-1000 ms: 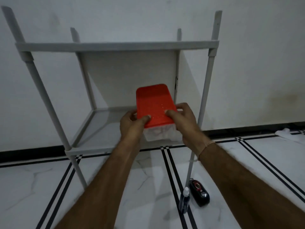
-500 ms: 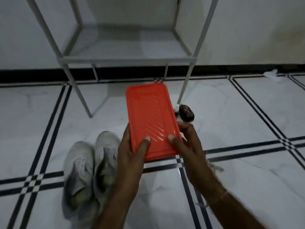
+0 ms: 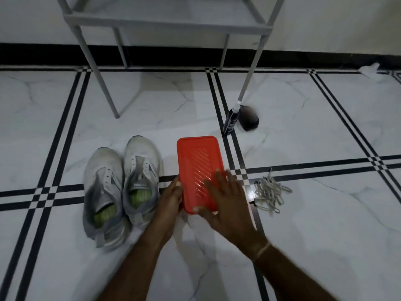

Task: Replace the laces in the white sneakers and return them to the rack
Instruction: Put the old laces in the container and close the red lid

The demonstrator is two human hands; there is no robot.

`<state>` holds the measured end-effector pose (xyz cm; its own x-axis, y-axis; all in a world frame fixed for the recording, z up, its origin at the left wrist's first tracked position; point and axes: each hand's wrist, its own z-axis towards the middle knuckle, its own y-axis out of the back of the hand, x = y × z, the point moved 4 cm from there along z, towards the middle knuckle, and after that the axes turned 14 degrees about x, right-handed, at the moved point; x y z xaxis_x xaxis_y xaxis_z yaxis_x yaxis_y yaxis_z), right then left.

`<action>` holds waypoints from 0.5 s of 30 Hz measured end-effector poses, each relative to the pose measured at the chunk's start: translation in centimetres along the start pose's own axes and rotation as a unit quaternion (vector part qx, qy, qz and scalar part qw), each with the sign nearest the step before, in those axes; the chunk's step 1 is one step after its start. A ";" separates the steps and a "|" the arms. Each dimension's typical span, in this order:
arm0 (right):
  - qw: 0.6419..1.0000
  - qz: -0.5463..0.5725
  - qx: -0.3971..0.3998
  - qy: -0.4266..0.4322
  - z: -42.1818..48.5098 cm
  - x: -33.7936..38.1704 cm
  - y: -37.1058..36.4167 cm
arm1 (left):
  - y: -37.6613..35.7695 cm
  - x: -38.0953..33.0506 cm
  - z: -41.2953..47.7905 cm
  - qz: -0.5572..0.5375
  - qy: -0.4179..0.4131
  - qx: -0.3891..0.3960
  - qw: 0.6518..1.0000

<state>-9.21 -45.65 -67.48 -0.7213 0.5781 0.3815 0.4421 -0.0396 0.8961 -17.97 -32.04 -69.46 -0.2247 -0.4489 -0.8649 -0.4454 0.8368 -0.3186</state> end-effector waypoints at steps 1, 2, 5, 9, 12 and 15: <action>0.999 -0.042 0.031 0.001 0.2 0.9 -0.5 | 0.1 0.1 0.0 -0.003 -0.001 0.004 1.000; 0.996 -0.068 0.053 -0.007 0.5 1.5 -1.0 | 0.2 0.2 0.0 -0.004 0.000 0.005 1.000; 0.990 -0.128 0.055 -0.028 1.3 2.2 -2.0 | 0.3 0.5 0.1 -0.004 -0.004 0.003 1.000; 0.984 -0.169 0.054 -0.036 1.8 2.4 -2.4 | 0.4 0.8 0.2 0.009 -0.005 0.008 1.000; 0.982 -0.173 0.067 -0.022 2.0 2.1 -2.7 | 0.6 1.0 0.1 0.007 -0.006 0.016 1.000; 0.982 -0.177 0.064 -0.004 2.0 1.9 -2.7 | 0.5 1.0 0.0 0.002 -0.007 0.029 1.000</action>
<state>-10.72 -42.85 -69.60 -0.8381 0.5433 0.0483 0.2277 0.2681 0.9361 -18.42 -32.09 -70.47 -0.2134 -0.4406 -0.8720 -0.3924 0.8560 -0.3365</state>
